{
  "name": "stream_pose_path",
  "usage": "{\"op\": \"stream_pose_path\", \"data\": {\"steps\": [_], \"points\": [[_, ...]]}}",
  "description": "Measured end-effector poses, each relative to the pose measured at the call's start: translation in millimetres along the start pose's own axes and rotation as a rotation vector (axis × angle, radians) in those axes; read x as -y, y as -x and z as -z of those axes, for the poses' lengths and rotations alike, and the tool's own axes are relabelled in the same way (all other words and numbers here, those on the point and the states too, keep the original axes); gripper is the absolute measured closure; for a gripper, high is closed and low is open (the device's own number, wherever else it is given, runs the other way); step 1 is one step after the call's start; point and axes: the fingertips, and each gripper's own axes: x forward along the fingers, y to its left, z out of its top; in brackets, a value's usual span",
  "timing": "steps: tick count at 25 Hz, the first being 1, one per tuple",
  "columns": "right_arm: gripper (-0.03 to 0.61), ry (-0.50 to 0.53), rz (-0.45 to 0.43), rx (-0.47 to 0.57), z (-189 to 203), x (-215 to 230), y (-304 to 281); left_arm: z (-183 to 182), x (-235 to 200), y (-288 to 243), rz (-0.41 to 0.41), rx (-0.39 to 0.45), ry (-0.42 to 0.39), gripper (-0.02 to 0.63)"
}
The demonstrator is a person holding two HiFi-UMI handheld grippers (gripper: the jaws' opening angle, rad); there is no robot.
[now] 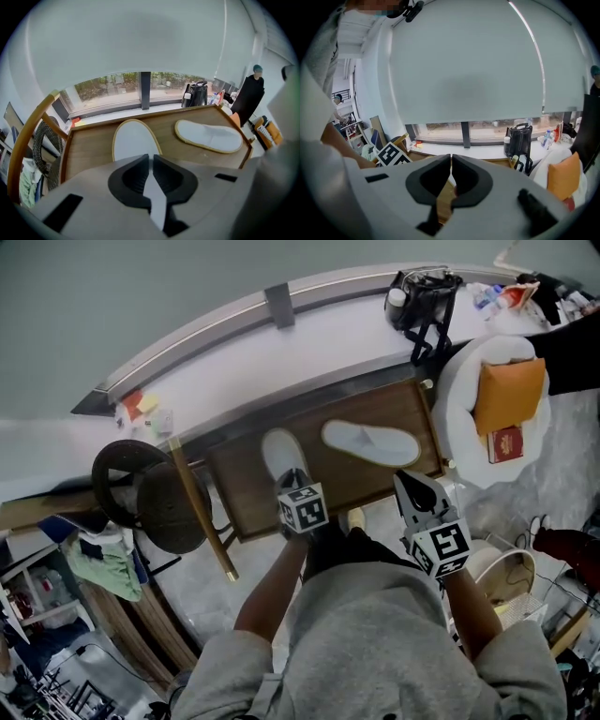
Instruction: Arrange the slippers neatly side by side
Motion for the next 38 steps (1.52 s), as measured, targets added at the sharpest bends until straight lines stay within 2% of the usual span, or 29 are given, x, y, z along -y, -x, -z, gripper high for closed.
{"op": "stream_pose_path", "data": {"steps": [6, 10, 13, 15, 18, 22, 25, 28, 33, 38], "points": [[0.552, -0.014, 0.02, 0.001, 3, 3, 4, -3, 9, -6, 0.012, -0.005, -0.071, 0.577], [0.552, -0.042, 0.001, 0.006, 6, 4, 1, -4, 14, -7, 0.067, 0.004, -0.05, 0.574], [0.551, -0.065, -0.001, -0.024, 14, 7, -3, -3, 22, -2, 0.143, -0.008, 0.0, 0.429], [0.549, -0.107, 0.002, -0.054, 23, 11, -10, -2, 24, 2, 0.165, -0.011, 0.011, 0.392], [0.548, -0.177, 0.028, -0.098, 39, 21, -21, 0, 24, 9, 0.181, -0.001, 0.027, 0.379], [0.54, -0.2, 0.064, -0.152, 59, 25, -37, -2, 15, 16, 0.188, 0.034, 0.044, 0.367], [0.496, -0.249, 0.093, -0.201, 80, 31, -51, -8, 8, 25, 0.184, 0.065, 0.06, 0.365], [0.483, -0.371, 0.169, -0.219, 102, 45, -63, -5, 0, 33, 0.175, 0.061, 0.084, 0.365], [0.476, -0.695, 0.239, -0.213, 124, 61, -88, -5, -16, 43, 0.153, 0.056, 0.078, 0.365], [0.451, -0.867, 0.291, -0.187, 135, 68, -109, -4, -35, 48, 0.127, 0.058, 0.081, 0.365]]}}
